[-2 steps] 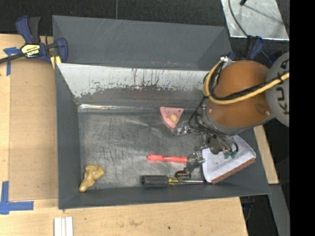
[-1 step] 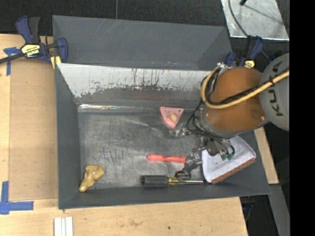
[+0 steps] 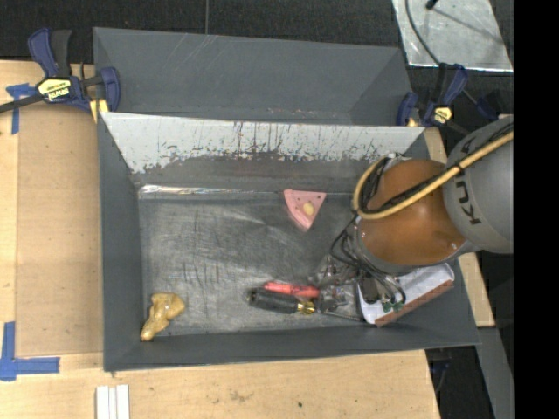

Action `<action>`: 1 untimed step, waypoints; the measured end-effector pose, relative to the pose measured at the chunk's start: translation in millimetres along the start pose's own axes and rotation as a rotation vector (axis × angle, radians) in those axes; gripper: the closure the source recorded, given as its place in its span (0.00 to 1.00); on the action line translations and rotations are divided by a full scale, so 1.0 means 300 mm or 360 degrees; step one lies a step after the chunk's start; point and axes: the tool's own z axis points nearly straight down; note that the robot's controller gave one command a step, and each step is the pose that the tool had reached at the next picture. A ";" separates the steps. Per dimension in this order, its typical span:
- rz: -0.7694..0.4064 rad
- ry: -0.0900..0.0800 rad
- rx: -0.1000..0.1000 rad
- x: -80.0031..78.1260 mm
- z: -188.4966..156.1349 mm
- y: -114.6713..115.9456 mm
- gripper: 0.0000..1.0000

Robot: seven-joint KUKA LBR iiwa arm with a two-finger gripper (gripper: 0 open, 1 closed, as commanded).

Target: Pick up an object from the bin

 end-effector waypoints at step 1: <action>0.0001 0.0000 0.0000 0.000 0.000 0.000 1.00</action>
Offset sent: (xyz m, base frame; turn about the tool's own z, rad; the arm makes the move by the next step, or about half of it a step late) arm 0.0100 -0.0014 0.0957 0.0064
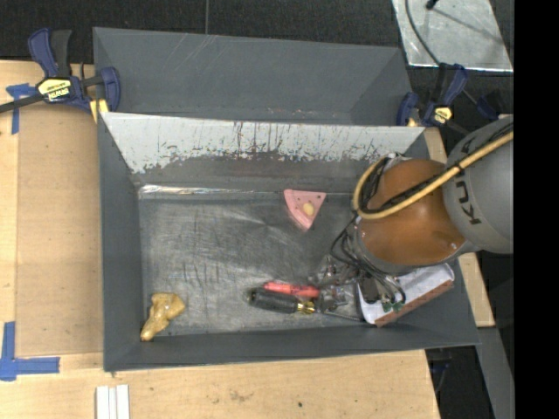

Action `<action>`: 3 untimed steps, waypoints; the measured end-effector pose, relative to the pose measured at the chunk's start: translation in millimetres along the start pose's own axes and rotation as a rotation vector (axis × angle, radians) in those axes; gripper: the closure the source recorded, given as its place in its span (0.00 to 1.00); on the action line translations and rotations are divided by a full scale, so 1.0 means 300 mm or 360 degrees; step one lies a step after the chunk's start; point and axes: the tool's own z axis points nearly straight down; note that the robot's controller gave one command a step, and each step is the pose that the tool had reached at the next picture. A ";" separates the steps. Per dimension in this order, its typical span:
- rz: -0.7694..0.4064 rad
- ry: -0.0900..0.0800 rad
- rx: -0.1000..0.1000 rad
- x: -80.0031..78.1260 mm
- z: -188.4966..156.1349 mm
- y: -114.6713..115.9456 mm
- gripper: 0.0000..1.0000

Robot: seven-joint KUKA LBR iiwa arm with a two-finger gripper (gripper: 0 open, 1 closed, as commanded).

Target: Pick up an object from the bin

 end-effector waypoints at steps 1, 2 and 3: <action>0.0007 0.0021 -0.0004 -0.009 -0.155 -0.003 1.00; -0.0013 0.0018 -0.0004 -0.015 -0.381 0.001 1.00; -0.0005 -0.0003 0.0000 -0.029 -0.454 0.008 1.00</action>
Offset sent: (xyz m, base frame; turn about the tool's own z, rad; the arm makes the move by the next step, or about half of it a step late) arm 0.0029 0.0025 0.1604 -0.0212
